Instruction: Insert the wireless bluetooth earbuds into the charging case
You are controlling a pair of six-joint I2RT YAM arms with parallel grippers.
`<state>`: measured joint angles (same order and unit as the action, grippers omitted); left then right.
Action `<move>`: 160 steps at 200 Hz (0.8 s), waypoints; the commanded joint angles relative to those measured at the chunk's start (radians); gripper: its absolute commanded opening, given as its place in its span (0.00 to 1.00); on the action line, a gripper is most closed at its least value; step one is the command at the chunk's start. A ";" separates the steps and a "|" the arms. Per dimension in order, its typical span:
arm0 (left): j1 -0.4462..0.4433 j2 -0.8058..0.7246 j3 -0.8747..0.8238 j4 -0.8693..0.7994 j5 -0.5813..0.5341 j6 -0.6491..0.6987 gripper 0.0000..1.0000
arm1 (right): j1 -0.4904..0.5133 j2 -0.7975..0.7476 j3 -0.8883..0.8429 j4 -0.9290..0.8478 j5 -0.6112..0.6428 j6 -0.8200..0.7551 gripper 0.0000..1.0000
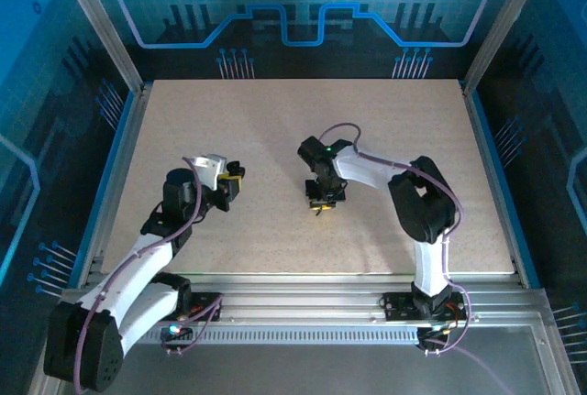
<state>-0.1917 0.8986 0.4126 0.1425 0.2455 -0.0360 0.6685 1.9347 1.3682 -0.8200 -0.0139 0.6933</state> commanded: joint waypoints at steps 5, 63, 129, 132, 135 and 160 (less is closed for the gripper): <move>-0.013 0.017 0.021 0.079 0.100 -0.024 0.03 | 0.009 -0.137 -0.042 0.062 0.041 -0.024 0.19; -0.125 0.094 0.013 0.216 0.195 0.029 0.03 | 0.015 -0.380 -0.142 0.223 0.065 -0.168 0.19; -0.259 0.239 0.087 0.312 0.227 0.116 0.03 | 0.056 -0.595 -0.232 0.390 0.050 -0.388 0.19; -0.262 0.242 0.089 0.317 0.230 0.118 0.04 | 0.059 -0.603 -0.236 0.397 0.046 -0.397 0.19; -0.265 0.245 0.091 0.322 0.234 0.121 0.04 | 0.060 -0.610 -0.239 0.403 0.042 -0.404 0.18; -0.284 0.265 0.103 0.357 0.252 0.134 0.04 | 0.074 -0.654 -0.266 0.471 0.017 -0.449 0.19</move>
<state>-0.4572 1.1481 0.4763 0.4088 0.4442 0.0570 0.7246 1.3228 1.1275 -0.4549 0.0338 0.3344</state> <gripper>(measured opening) 0.182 0.186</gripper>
